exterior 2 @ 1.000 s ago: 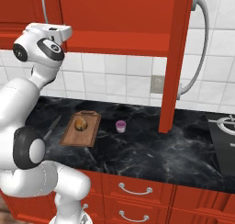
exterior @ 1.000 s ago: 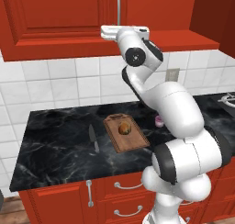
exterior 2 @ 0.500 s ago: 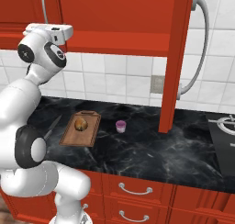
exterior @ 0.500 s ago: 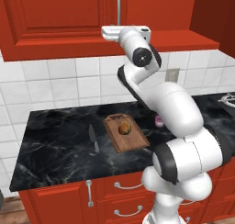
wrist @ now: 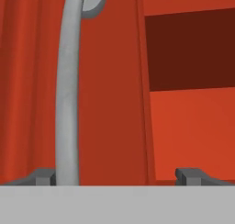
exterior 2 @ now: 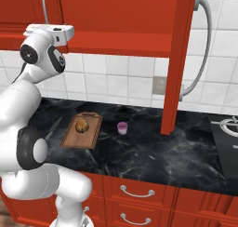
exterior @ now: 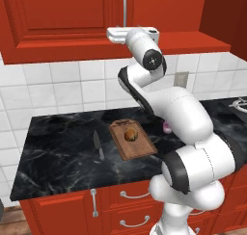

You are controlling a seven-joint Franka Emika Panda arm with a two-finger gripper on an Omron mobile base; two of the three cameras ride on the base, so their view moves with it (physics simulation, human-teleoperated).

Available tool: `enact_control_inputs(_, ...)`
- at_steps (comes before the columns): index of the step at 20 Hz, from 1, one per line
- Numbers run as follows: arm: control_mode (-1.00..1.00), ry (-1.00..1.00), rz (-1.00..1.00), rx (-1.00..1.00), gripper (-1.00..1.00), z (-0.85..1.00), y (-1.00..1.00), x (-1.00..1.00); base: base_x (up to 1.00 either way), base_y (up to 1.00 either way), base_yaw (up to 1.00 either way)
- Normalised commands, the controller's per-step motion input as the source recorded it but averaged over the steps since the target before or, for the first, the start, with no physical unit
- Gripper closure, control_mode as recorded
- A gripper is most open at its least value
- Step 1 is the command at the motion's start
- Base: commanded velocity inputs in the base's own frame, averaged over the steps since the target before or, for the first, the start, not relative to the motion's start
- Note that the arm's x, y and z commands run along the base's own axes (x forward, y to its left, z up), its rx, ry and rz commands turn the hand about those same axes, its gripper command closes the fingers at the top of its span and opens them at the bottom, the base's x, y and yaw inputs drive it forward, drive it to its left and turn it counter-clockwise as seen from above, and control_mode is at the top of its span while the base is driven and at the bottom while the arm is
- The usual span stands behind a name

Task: Pick the bread, place it on the cutting board, pick the jam, place it on the counter, and close the cabinet.

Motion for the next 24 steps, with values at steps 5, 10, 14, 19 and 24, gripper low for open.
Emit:
enact_control_inputs(5, -1.0, 0.0, 0.03, 0.0, -1.0, 0.0, 0.0, 0.0, 0.0, 0.0, 0.0)
enact_control_inputs(10, -1.0, 0.0, 0.03, 0.0, -1.0, 0.0, 0.0, -0.02, 0.0, 0.0, 0.0)
enact_control_inputs(14, -1.0, 0.0, 0.02, 0.0, -1.0, 0.0, 0.0, -0.1, 0.0, 0.0, 0.0)
enact_control_inputs(19, -1.0, -0.01, 0.02, 0.0, -1.0, 0.07, -0.08, -0.22, 0.0, 0.0, 0.0)
enact_control_inputs(24, -1.0, 0.0, 0.01, 0.0, -1.0, 0.24, -0.08, -0.3, 0.0, 0.0, 0.0)
